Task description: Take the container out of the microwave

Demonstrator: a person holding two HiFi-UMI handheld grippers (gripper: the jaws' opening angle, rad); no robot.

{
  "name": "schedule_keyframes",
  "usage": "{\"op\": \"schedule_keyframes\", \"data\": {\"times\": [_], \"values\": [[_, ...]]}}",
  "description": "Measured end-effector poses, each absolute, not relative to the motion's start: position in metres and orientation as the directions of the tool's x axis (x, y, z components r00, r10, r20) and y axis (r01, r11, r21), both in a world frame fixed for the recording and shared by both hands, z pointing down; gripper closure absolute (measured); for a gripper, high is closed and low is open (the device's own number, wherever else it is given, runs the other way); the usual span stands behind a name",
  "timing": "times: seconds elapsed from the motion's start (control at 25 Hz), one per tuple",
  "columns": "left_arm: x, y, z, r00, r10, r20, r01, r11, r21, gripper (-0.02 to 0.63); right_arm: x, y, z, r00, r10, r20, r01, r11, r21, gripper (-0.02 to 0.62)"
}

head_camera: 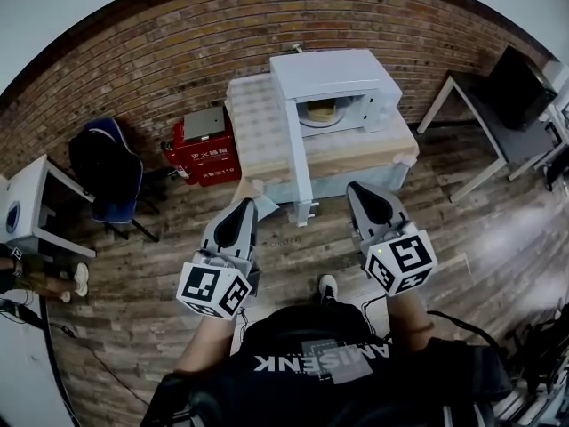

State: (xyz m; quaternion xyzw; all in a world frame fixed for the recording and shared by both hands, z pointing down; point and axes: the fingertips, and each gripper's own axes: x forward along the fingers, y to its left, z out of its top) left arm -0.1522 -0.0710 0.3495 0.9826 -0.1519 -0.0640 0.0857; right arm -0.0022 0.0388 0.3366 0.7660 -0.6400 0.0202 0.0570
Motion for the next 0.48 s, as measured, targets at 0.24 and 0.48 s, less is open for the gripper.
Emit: {"op": "schedule_keyframes", "data": {"times": [0.24, 0.48], "values": [[-0.101, -0.086, 0.346, 0.935, -0.343, -0.086, -0.324, -0.929, 0.178, 0.595, 0.052, 0.016, 0.343, 0.12, -0.983, 0.141, -0.99, -0.108, 0.093, 0.554], [-0.058, -0.098, 0.338, 0.915, -0.396, -0.081, -0.374, -0.906, 0.2, 0.595, 0.104, 0.003, 0.343, 0.073, -0.987, 0.145, -0.994, -0.061, 0.087, 0.554]]}}
